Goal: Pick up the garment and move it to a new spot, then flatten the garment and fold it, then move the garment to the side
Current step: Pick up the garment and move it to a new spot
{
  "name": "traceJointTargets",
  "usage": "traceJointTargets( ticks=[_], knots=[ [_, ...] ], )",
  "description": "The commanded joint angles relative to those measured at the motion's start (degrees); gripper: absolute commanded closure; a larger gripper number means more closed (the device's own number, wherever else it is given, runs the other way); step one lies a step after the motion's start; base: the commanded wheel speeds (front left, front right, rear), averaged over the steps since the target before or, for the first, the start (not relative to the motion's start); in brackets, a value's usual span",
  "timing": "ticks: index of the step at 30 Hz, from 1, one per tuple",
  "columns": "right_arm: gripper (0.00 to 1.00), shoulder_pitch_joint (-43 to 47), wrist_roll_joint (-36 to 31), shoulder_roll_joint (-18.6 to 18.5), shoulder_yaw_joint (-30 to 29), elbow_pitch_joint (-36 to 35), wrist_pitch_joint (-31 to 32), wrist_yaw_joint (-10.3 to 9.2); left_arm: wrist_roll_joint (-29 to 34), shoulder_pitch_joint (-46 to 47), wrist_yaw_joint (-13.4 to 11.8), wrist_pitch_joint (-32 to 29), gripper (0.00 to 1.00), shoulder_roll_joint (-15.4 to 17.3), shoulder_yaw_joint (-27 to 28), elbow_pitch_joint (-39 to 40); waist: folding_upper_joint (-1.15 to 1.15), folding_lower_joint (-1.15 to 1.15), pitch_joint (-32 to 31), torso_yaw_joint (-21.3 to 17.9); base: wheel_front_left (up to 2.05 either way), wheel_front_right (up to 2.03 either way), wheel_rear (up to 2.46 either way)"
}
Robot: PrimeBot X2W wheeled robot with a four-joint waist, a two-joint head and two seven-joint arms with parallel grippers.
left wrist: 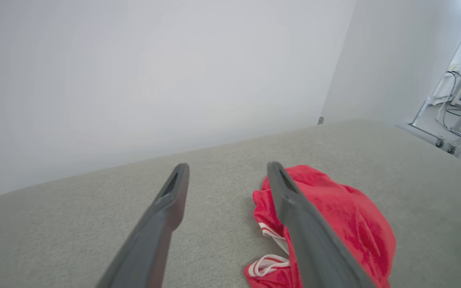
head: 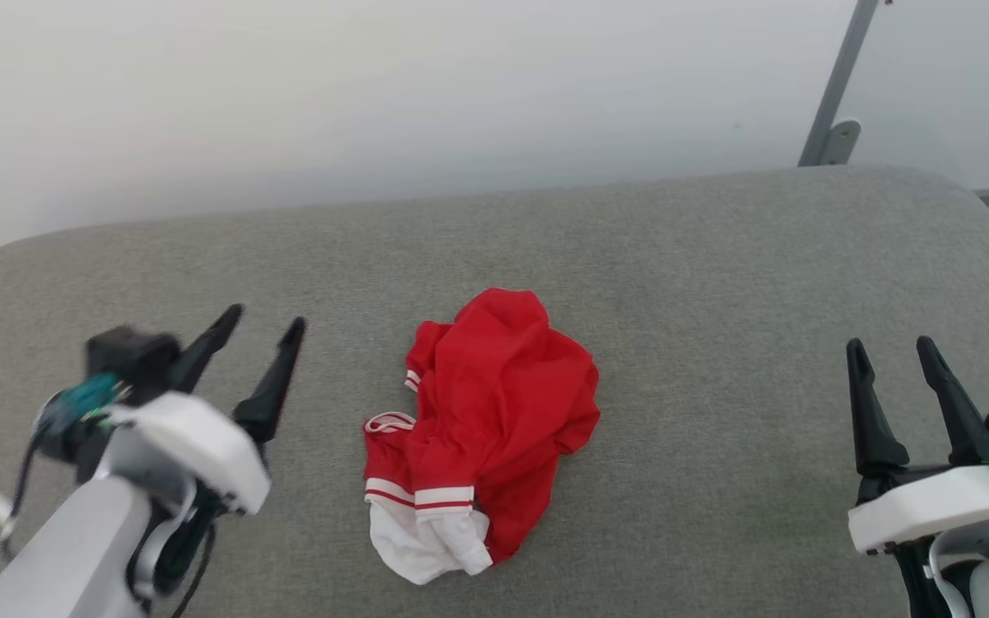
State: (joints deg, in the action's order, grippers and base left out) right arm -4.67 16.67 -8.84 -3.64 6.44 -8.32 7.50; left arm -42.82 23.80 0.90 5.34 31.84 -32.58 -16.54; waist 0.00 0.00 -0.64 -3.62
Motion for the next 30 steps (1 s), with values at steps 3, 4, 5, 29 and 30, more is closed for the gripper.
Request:
traceJointTargets(
  ticks=[3,4,5,29,30],
  knots=[
    [0.0,1.2,-0.1,-0.3,-0.5,0.3,-0.6,-0.02,-0.5,-5.9,-2.4,5.9,0.0,1.9,3.0,2.8,0.0,0.0,-0.7,1.2,0.0,0.0,0.0],
    [0.0,1.5,-0.2,-0.3,-0.7,0.3,-0.7,-0.02,-0.5,-7.3,-3.0,6.9,0.0,2.3,3.6,3.4,0.0,0.0,-0.8,1.5,0.0,0.0,0.0],
    [0.0,1.5,-0.2,-0.3,-0.7,0.3,-0.7,-0.02,-0.5,-7.3,-3.0,6.9,0.0,2.3,3.6,3.4,0.0,0.0,-0.8,1.5,0.0,0.0,0.0],
    [0.0,4.0,-0.3,0.2,-1.7,-0.4,-0.7,-0.02,8.3,-32.5,-1.1,9.9,0.0,-5.4,29.5,12.0,0.0,0.0,-1.4,5.0,0.0,0.0,0.0],
    [0.0,4.0,-0.3,0.2,-1.7,-0.4,-0.6,-0.02,8.5,-32.8,-0.5,9.9,0.0,-6.0,30.1,11.6,0.0,0.0,-1.4,5.0,0.0,0.0,0.0]
  ],
)
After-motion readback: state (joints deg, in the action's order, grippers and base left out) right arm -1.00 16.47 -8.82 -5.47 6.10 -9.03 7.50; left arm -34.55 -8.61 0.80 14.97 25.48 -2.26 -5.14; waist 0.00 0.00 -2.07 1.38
